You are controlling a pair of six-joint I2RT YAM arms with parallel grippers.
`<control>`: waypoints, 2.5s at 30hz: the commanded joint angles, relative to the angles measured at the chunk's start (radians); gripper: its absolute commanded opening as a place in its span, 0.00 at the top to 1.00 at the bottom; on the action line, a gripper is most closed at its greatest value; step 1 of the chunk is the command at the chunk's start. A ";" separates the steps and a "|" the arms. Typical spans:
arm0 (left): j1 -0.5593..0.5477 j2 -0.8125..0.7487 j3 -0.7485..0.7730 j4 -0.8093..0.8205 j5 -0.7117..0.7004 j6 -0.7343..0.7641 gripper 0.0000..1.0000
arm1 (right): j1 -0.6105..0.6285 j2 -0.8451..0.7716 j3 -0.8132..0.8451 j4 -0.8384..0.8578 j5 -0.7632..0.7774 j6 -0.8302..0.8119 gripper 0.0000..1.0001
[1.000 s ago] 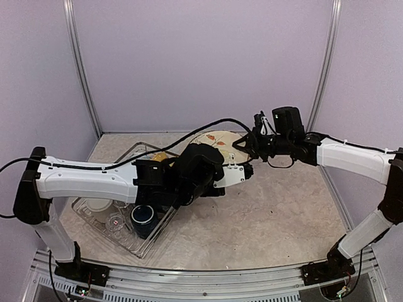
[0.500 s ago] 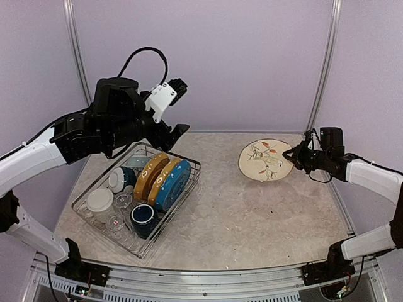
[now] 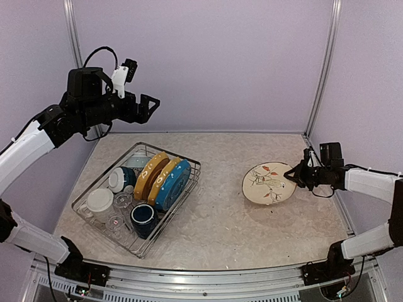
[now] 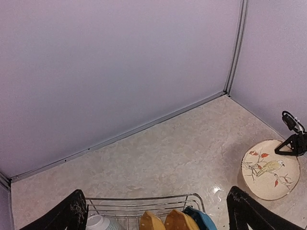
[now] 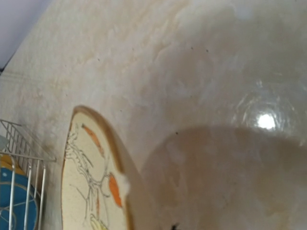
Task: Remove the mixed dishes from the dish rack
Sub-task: Place the plate at the center of the board.
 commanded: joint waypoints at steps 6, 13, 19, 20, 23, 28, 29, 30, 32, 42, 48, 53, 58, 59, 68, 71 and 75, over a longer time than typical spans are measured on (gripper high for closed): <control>0.181 -0.040 -0.039 -0.057 0.362 -0.276 0.01 | -0.152 0.119 0.008 0.204 -0.162 -0.053 1.00; 0.276 -0.116 -0.227 0.044 0.455 -0.283 0.01 | -0.229 0.245 0.083 0.235 -0.230 -0.102 1.00; 0.295 -0.115 -0.216 0.014 0.465 -0.267 0.01 | -0.288 0.317 0.110 0.246 -0.238 -0.120 1.00; 0.297 -0.117 -0.215 0.014 0.466 -0.265 0.01 | -0.295 0.329 0.114 0.245 -0.235 -0.126 1.00; 0.301 -0.117 -0.208 0.000 0.469 -0.256 0.01 | -0.315 0.358 0.114 0.248 -0.215 -0.140 1.00; 0.315 -0.106 -0.202 -0.007 0.491 -0.263 0.01 | -0.329 0.393 0.107 0.259 -0.207 -0.163 1.00; 0.315 -0.105 -0.201 -0.007 0.499 -0.265 0.01 | -0.329 0.398 0.105 0.259 -0.202 -0.168 1.00; 0.319 -0.103 -0.200 -0.007 0.503 -0.266 0.01 | -0.331 0.401 0.105 0.256 -0.196 -0.174 1.00; 0.321 -0.100 -0.200 -0.008 0.507 -0.267 0.01 | -0.332 0.406 0.104 0.244 -0.176 -0.190 1.00; 0.322 -0.091 -0.199 -0.011 0.519 -0.267 0.01 | -0.334 0.458 0.092 0.215 -0.109 -0.234 0.87; 0.323 -0.087 -0.197 -0.015 0.524 -0.267 0.01 | -0.333 0.457 0.105 0.168 -0.056 -0.272 0.75; 0.322 -0.088 -0.197 -0.016 0.521 -0.266 0.01 | -0.334 0.416 0.117 0.101 0.010 -0.314 0.60; 0.322 -0.066 -0.195 -0.014 0.546 -0.279 0.01 | -0.334 0.358 0.107 0.037 0.073 -0.339 0.41; 0.323 -0.061 -0.194 -0.016 0.551 -0.281 0.01 | -0.333 0.344 0.104 0.021 0.085 -0.341 0.38; 0.304 0.006 -0.144 -0.080 0.565 -0.308 0.02 | -0.305 0.137 0.060 -0.042 0.132 -0.357 0.22; 0.305 0.026 -0.147 -0.120 0.636 -0.364 0.07 | -0.247 0.069 0.065 -0.074 0.155 -0.366 0.18; 0.313 0.030 -0.208 -0.144 0.741 -0.430 0.09 | -0.143 0.019 0.095 -0.115 0.163 -0.369 0.12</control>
